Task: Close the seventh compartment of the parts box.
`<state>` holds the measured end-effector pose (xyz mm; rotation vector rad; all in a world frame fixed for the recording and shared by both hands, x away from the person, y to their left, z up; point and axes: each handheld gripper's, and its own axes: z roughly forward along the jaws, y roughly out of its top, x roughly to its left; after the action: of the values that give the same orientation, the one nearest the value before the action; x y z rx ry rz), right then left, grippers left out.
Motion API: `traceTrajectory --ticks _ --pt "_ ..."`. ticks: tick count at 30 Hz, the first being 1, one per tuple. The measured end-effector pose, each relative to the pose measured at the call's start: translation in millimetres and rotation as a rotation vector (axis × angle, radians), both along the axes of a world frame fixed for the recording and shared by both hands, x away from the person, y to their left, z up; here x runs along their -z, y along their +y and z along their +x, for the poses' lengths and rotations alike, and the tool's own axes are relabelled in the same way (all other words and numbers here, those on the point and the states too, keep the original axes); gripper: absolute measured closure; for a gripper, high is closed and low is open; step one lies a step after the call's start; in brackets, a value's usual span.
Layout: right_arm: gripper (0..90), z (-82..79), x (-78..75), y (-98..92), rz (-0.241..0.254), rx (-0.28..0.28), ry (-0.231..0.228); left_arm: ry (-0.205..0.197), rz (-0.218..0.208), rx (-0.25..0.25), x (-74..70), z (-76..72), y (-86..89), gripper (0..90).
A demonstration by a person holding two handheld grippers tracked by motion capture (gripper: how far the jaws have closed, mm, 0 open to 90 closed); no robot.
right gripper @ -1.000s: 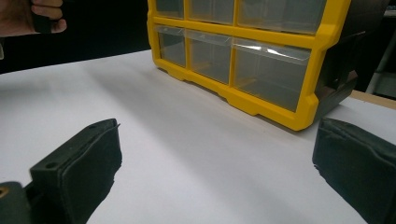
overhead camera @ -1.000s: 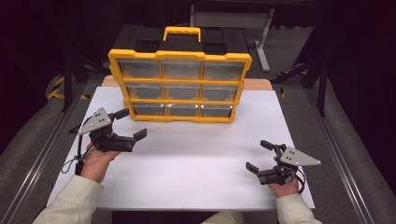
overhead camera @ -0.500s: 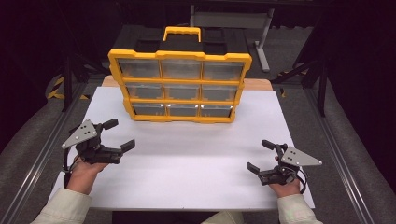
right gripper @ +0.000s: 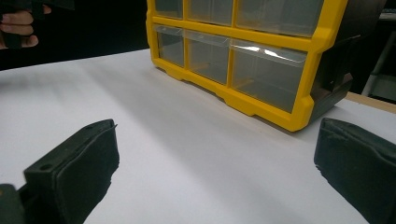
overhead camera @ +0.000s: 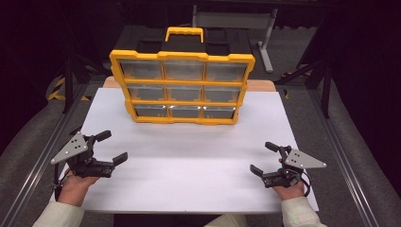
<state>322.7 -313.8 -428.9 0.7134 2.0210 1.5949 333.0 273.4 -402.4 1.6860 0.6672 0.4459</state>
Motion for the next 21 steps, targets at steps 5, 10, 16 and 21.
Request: traceTrajectory --ticks 5,10,16,21 --pt "0.2 0.4 0.4 -0.3 -0.002 -0.004 -0.001 -0.011 0.004 -0.002 8.6 -2.7 2.3 0.0" --pt "0.1 0.2 1.0 -0.3 -0.003 -0.006 0.001 -0.012 0.019 0.011 19.7 -4.8 0.5 0.0" --pt "0.1 -0.2 1.9 -0.6 -0.004 -0.004 0.001 -0.002 0.005 0.026 32.5 -5.9 -1.2 0.0" --pt "0.0 1.1 4.1 0.1 -0.009 0.002 0.004 0.045 -0.042 -0.001 47.7 -0.5 0.8 0.0"
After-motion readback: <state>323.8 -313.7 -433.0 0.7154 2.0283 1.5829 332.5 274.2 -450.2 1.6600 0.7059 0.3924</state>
